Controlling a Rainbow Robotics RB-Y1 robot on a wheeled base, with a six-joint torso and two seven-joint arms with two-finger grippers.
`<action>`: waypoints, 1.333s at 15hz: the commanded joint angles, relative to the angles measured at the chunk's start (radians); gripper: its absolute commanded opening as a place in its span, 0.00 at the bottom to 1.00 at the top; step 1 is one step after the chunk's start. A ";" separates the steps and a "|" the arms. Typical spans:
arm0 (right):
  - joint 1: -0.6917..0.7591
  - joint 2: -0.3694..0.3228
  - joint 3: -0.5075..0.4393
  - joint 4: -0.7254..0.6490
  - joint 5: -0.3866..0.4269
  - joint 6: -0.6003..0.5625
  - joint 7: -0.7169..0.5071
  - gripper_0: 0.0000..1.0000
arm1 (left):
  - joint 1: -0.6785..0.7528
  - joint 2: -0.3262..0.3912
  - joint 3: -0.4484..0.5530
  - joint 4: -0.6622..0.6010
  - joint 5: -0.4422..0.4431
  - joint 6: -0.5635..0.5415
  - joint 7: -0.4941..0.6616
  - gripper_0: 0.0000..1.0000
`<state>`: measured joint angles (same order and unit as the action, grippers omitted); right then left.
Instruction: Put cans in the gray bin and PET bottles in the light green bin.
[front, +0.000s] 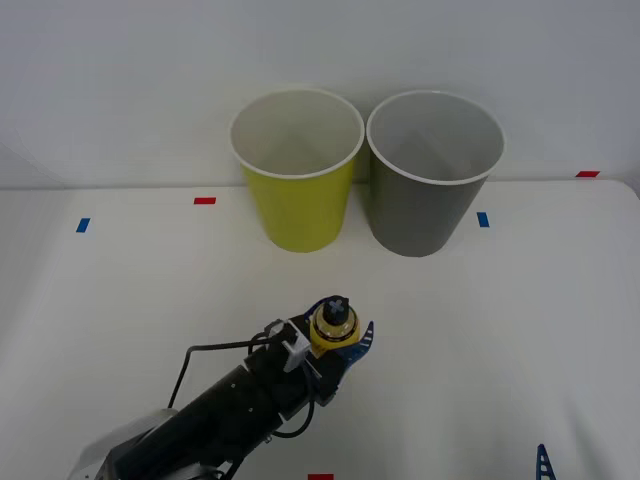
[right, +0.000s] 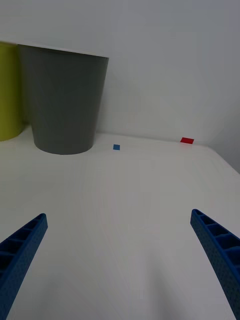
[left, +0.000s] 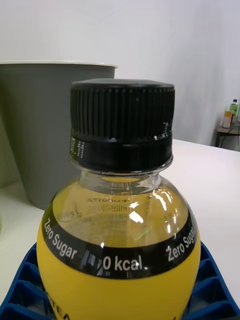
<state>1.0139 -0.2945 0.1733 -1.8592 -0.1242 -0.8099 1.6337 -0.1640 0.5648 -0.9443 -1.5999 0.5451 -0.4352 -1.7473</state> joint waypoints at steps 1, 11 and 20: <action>0.000 0.000 0.000 0.000 0.000 0.000 0.000 1.00 | 0.023 0.059 0.052 -0.118 -0.010 0.141 0.009 0.00; 0.000 0.000 0.000 0.000 0.000 0.000 0.000 1.00 | 0.342 0.164 0.549 -0.654 -0.053 0.722 0.066 0.00; 0.000 0.000 0.000 0.000 0.000 0.000 0.000 1.00 | 0.394 0.162 0.938 -0.993 0.062 1.194 0.236 0.00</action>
<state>1.0140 -0.2945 0.1733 -1.8592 -0.1243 -0.8099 1.6337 0.2527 0.7280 -0.0604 -2.5506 0.5825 0.6855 -1.5430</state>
